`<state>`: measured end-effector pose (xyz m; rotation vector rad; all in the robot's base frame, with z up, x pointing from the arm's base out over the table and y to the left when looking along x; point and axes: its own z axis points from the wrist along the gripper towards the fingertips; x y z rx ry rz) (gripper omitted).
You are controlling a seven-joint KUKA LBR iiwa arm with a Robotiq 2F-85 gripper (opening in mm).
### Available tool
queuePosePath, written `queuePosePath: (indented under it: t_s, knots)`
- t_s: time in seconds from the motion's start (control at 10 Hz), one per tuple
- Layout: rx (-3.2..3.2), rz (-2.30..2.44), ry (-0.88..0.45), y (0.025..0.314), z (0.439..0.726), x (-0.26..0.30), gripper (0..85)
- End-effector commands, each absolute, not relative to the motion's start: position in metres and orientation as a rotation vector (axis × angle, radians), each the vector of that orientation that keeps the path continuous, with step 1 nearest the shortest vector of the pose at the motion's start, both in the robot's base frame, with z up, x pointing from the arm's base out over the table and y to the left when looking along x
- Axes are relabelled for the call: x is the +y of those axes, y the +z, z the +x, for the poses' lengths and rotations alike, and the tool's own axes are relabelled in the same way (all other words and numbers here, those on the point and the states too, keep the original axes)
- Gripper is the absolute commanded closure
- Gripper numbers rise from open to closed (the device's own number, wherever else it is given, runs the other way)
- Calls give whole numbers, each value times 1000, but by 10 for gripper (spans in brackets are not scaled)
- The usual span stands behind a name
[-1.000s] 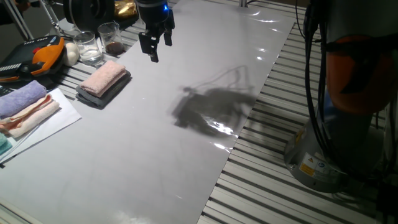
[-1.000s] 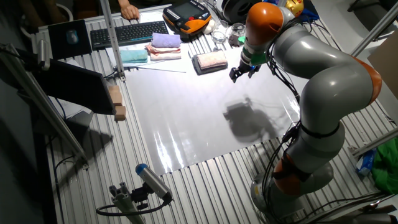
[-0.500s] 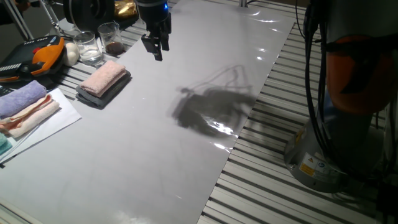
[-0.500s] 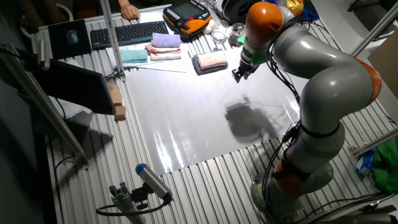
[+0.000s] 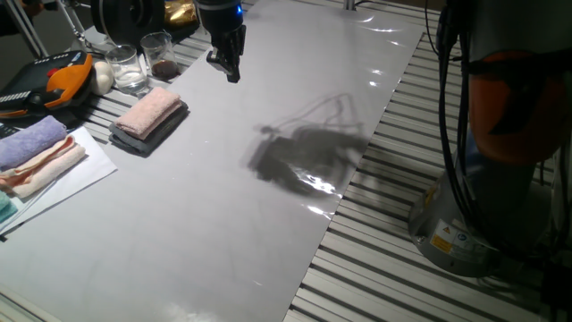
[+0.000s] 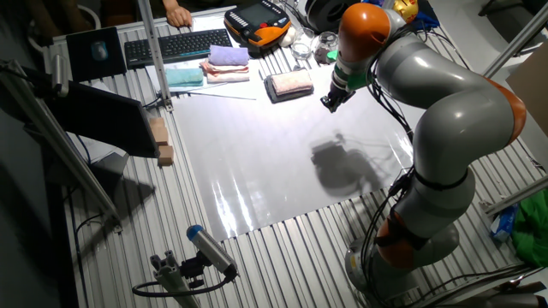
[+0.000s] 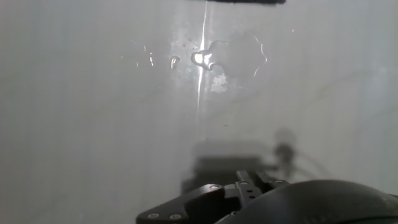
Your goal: Clean the table with a cloth
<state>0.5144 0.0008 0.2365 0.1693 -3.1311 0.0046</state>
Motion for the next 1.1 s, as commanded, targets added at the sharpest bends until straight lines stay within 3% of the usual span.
queuePosePath:
  t_s: [0.0, 1.0]
  knots:
    - [-3134, 167, 7, 236, 515, 1, 850]
    - [-3206, 106, -9, 216, 517, 4, 850]
